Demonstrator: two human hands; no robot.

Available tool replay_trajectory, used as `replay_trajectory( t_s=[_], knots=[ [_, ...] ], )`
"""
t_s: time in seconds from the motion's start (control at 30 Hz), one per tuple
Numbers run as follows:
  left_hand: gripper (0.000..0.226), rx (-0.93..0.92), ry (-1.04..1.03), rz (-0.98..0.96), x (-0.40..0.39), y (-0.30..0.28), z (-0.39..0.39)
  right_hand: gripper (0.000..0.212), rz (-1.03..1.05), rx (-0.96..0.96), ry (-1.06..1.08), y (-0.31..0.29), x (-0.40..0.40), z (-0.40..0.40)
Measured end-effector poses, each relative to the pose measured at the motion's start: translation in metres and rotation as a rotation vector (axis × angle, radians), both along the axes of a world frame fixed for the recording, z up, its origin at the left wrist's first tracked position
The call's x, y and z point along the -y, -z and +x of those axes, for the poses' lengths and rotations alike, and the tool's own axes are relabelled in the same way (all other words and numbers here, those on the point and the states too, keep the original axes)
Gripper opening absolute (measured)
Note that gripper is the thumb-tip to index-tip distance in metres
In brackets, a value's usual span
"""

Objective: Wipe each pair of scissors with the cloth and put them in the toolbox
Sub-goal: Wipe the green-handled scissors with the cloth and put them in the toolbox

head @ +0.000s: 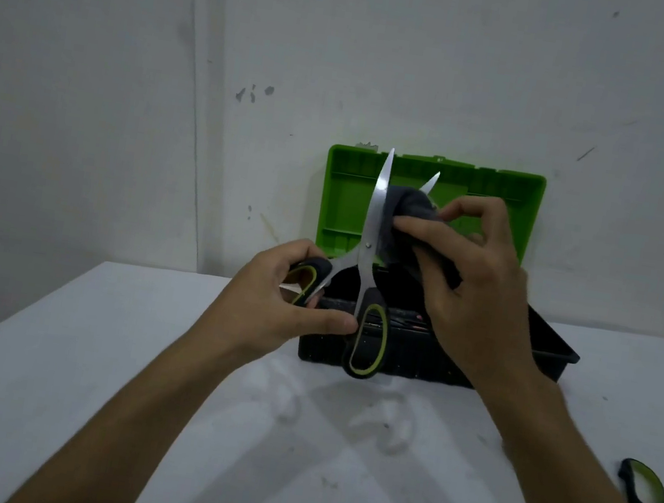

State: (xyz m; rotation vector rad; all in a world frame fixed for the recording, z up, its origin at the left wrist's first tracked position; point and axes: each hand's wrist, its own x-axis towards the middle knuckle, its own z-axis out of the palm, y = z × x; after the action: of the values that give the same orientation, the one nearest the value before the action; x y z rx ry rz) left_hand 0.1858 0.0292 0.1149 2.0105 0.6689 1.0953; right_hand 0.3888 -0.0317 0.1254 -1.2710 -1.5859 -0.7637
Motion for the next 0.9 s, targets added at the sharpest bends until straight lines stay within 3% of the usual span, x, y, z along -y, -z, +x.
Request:
replay_trajectory(
  t_s=[0.13,0.3,0.5,0.6,0.73,0.9],
  knots=[
    [0.050,-0.028,-0.066,-0.003,0.000,0.006,0.006,0.025,0.069,-0.077,0.081,-0.004,0.006,0.010],
    [0.040,0.015,-0.148,0.015,-0.006,0.006,0.005,0.027,-0.040,0.091,-0.044,0.005,0.000,-0.003],
    [0.040,-0.041,-0.277,0.072,-0.008,0.007,0.001,0.025,0.061,-0.123,0.048,0.007,-0.001,0.013],
    [0.043,-0.033,-0.362,0.060,-0.007,0.006,0.003,0.025,0.076,-0.129,0.031,0.003,0.003,0.012],
    [0.044,0.014,-0.348,-0.043,-0.007,0.007,0.004,0.027,0.014,-0.045,-0.076,0.001,0.003,-0.001],
    [0.040,0.134,-0.210,-0.308,-0.004,0.002,0.006,0.027,-0.065,-0.021,-0.097,0.008,-0.002,-0.006]
  ],
)
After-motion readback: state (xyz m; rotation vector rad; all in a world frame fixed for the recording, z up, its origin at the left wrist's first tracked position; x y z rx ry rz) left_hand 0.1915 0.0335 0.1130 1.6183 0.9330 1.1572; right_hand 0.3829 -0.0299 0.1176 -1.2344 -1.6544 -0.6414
